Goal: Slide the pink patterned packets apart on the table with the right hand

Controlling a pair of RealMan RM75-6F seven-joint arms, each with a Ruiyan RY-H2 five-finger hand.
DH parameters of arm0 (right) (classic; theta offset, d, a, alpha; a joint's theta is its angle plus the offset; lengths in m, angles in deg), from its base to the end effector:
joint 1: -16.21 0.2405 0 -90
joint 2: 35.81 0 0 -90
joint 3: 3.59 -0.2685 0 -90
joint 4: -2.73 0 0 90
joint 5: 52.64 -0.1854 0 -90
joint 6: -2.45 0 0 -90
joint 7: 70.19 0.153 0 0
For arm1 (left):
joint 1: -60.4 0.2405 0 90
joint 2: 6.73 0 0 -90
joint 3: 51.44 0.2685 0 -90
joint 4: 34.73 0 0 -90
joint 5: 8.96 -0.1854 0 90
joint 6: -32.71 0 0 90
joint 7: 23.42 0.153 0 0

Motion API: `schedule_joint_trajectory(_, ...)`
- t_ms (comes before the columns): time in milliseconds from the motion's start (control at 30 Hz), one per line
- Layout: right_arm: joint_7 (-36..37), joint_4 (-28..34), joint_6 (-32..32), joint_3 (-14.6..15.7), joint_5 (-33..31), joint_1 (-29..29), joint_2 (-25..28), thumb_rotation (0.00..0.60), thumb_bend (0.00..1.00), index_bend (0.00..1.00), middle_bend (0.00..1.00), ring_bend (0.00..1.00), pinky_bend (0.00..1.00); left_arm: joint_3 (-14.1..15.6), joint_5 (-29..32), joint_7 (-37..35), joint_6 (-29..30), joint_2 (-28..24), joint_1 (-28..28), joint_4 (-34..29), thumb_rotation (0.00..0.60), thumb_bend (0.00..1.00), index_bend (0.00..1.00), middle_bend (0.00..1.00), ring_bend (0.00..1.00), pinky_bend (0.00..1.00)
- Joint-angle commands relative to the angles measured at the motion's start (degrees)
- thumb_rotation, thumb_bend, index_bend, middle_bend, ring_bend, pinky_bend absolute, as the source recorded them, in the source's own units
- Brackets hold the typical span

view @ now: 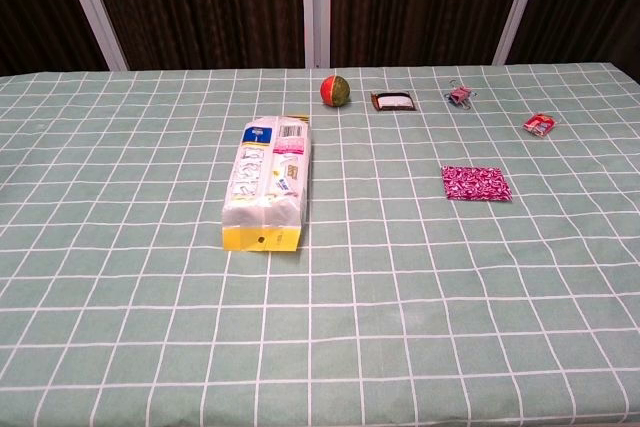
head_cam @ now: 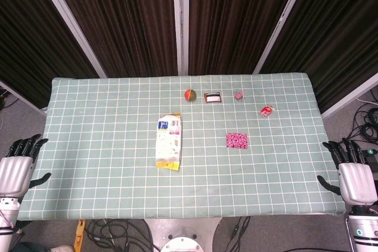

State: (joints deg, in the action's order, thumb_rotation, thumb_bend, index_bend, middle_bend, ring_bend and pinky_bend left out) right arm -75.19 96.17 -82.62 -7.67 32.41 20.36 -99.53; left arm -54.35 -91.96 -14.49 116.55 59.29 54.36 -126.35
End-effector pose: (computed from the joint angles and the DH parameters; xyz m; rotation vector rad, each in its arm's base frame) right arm -0.3121 -0.1887 0.1916 1.3783 -0.8461 0.8487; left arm -0.3172 0.1955 0.1773 -1.4090 -0.8267 -0.7821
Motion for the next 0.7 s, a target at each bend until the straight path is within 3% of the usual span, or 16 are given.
schedule_joint_trajectory(33,0.0,0.1,0.1,0.0,0.0,0.1,0.1,0.600,0.06,0.18,0.16,0.01,0.00,0.1,0.0,0.0,0.1,0.0,0.1,0.0,0.600,0.01,0.23,0.23,0.17,0.16)
schedule_joint_trajectory(700,-0.4,0.7,2.2,0.3,3.2,2.6,1.5,0.600,0.07,0.18,0.15,0.01,0.00,0.1,0.3,0.5,0.5,-0.1,0.5,-0.5,0.600,0.01,0.23,0.23,0.17,0.16)
